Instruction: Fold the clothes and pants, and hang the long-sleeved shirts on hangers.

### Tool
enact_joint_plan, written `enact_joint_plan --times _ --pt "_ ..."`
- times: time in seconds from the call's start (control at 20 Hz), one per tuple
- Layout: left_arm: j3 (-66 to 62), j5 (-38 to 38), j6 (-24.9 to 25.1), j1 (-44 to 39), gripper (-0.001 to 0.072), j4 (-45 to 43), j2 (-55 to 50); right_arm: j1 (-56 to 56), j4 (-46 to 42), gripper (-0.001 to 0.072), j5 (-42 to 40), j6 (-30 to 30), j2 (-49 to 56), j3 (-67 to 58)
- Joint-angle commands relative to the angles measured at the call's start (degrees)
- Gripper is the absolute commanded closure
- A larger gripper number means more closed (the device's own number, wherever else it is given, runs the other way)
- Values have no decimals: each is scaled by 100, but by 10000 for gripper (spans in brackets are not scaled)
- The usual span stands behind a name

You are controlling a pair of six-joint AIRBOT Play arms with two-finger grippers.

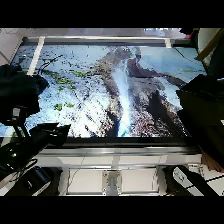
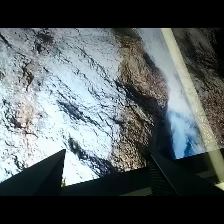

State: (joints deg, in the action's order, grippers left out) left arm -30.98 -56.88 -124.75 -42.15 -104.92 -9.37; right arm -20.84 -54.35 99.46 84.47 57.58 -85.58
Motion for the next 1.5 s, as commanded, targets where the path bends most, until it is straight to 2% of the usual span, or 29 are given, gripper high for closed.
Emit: enact_joint_plan --times 0.0,0.6,0.7,0.75,0.8,0.85,0.9,1.05,1.15,1.2,1.25,1.35,1.45 --pt "0 2 0 4 127 0 4 4 2 22 24 4 -4 -2" --pt "2 61 -2 4 127 -114 -22 4 -2 23 13 -13 -4 -2" --pt "-2 -7 -70 20 127 -796 -83 4 -2 22 11 -13 -4 -2" --pt "-15 -142 -540 81 126 -1515 -85 4 -4 23 11 -11 -4 -2" --pt "-94 -402 -1250 219 126 -2400 -70 4 -2 22 13 -7 -4 -2" --pt "-254 -758 -1661 413 126 -3220 -68 4 -2 23 13 7 -4 -2" --pt "-442 -1086 -1652 643 127 -3873 -72 4 -4 22 7 7 -4 -2" --pt "-1025 -1403 -1196 1650 128 -4996 -98 4 -4 23 -151 7 -4 -2" --pt "-1281 -1189 -1128 2415 131 -5130 -256 4 -4 23 -393 7 -4 -2" --pt "-1333 -885 -1128 2776 170 -5123 -413 4 -4 23 -551 7 -4 -2" --pt "-1375 -538 -1128 3147 254 -5056 -686 4 -4 23 -691 7 -4 -2" --pt "-1558 -109 -1049 3840 255 -4774 -1530 4 -7 22 -876 4 -2 -2" --pt "-1991 20 -632 4581 255 -4286 -2695 4 -9 23 -903 -2 -4 -2"
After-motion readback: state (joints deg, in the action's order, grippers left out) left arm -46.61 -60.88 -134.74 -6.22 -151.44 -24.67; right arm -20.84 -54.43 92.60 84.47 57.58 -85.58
